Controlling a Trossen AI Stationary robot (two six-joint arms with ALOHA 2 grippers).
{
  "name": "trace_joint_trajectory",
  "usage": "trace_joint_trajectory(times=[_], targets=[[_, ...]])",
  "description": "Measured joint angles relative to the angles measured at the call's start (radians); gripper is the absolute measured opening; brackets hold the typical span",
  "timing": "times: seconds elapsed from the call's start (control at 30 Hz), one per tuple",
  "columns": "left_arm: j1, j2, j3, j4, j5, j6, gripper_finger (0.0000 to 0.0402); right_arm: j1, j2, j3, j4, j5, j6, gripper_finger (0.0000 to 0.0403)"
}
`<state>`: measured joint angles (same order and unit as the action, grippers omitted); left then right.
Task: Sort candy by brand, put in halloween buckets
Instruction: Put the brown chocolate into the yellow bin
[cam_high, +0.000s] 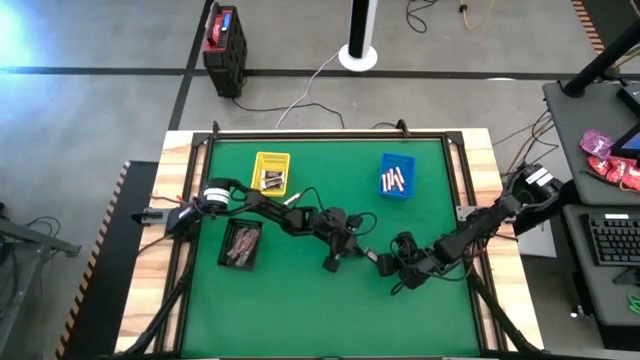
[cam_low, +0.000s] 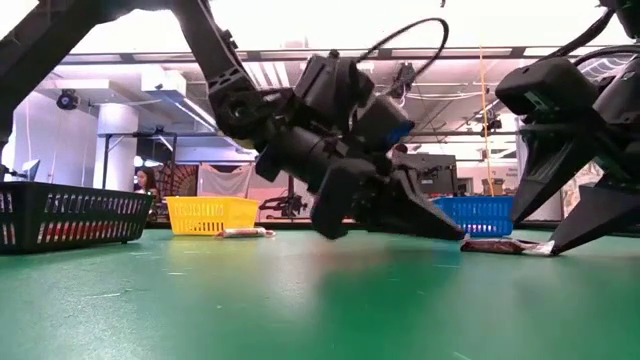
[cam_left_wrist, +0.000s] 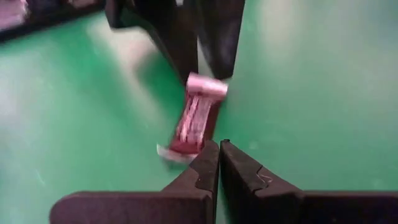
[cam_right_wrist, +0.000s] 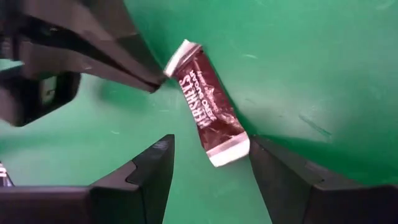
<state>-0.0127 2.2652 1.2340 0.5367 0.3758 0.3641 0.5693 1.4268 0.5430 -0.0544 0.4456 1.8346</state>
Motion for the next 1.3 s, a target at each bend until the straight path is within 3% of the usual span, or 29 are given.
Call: trace_joint_trajectory(times=[0.37, 0.7, 1.0, 1.3], targets=[[0.003, 0.032, 0.001, 0.012, 0.001, -0.025, 0.0000, -0.021, 0.048, -0.001, 0.085, 0.021, -0.060, 0.0185], [0.003, 0.032, 0.000, 0.011, -0.010, -0.042, 0.0000, -0.059, 0.070, -0.002, 0.105, 0.021, -0.100, 0.0109], [0.003, 0.032, -0.002, 0.011, -0.009, -0.058, 0.0000, -0.089, 0.119, -0.002, 0.178, 0.022, -0.240, 0.0019], [0.019, -0.083, -0.030, -0.121, -0.018, -0.037, 0.0000, -0.078, 0.087, 0.019, 0.168, 0.088, -0.380, 0.0008]])
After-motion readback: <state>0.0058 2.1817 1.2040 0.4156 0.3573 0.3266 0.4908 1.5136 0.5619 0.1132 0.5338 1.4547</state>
